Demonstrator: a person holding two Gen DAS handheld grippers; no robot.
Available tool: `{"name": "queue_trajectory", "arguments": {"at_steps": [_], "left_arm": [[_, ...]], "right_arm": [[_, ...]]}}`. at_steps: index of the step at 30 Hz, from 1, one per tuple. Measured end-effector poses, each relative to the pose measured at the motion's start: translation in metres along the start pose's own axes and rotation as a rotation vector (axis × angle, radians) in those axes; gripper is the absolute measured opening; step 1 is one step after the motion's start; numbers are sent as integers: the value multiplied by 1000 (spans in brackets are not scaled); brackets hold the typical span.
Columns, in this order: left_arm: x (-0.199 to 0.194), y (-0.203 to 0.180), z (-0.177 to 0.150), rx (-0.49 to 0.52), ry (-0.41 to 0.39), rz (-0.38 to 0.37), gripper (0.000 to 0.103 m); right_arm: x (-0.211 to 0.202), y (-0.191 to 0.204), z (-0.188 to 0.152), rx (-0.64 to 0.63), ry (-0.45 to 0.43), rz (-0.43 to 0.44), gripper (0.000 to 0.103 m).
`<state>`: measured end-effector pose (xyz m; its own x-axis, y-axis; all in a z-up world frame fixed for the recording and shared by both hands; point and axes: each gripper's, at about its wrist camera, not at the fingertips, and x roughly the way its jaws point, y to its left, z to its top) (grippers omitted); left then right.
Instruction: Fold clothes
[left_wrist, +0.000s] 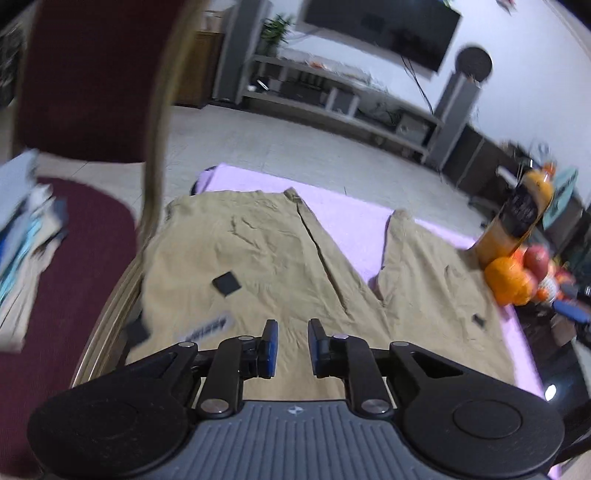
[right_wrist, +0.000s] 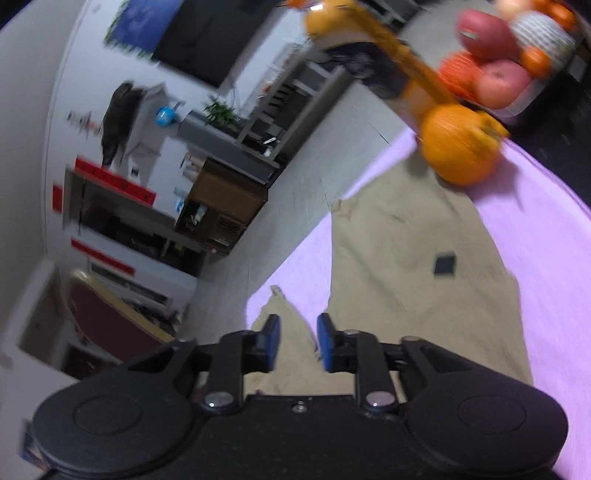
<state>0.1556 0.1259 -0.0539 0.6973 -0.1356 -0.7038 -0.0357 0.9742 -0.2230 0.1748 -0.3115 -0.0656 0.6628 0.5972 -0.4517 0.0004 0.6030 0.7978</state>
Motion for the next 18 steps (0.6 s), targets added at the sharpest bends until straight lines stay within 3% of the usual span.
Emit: {"name": "queue_trajectory", "arguments": {"at_steps": [4,8,11,14,16,18], "left_arm": [[57,-8,-6,26,82,-50,13],[88,-9,-20,37,139,-116,14],[108,-2,-28,15,204,-64,14],[106,14,-24,-64,221,-13,12],[99,25,-22,-116,219,35,12],[92,28,-20,-100,188,131,11]], "right_arm": [[53,-49,-2,36,61,-54,26],[87,-86,-15,123,236,-20,22],[98,-97,-15,84,293,-46,22],[91,-119,-11,99,277,-149,18],[76,-134,-4,149,207,-177,13],[61,-145,1,196,126,-205,13]]}}
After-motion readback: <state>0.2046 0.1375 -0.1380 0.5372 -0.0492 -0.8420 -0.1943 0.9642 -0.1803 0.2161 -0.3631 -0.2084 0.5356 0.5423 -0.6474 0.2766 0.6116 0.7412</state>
